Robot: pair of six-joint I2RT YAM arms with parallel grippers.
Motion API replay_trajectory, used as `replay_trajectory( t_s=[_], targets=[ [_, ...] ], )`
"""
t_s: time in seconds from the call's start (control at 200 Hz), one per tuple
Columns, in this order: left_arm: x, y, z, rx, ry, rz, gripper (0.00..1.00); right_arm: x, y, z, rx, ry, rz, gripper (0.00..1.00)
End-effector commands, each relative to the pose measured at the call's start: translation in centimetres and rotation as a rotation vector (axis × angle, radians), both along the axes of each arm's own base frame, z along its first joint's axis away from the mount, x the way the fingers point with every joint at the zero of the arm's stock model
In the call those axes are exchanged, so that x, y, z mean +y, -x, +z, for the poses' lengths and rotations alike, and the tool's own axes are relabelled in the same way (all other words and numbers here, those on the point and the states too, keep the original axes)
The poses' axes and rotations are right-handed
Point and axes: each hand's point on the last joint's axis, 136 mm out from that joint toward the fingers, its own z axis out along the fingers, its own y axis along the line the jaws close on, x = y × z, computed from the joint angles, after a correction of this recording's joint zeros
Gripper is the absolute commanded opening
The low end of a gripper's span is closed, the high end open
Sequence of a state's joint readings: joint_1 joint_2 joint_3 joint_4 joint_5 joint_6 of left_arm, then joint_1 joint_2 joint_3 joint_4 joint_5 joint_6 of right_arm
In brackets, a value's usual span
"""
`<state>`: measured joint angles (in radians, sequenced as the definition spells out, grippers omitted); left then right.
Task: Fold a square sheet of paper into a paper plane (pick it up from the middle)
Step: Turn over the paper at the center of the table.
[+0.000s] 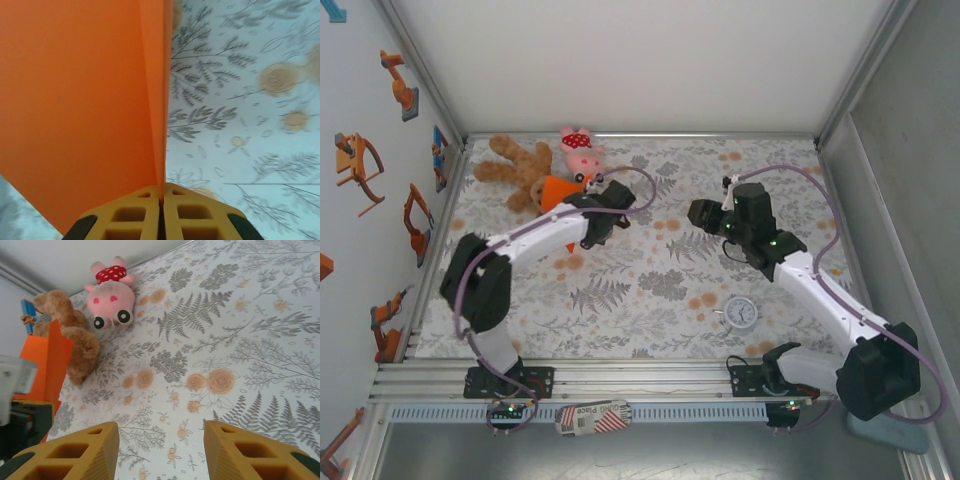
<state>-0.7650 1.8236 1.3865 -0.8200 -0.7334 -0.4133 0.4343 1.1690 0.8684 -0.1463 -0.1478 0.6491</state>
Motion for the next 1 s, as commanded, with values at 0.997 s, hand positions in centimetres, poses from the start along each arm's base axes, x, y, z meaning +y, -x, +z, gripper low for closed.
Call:
replay_trajectory(
  t_s=[0.997],
  targets=[
    [-9.1, 2.1, -8.7, 0.273, 0.196, -0.041, 0.31, -1.3, -0.2, -3.0, 0.117, -0.001, -0.088, 0.45]
  ],
)
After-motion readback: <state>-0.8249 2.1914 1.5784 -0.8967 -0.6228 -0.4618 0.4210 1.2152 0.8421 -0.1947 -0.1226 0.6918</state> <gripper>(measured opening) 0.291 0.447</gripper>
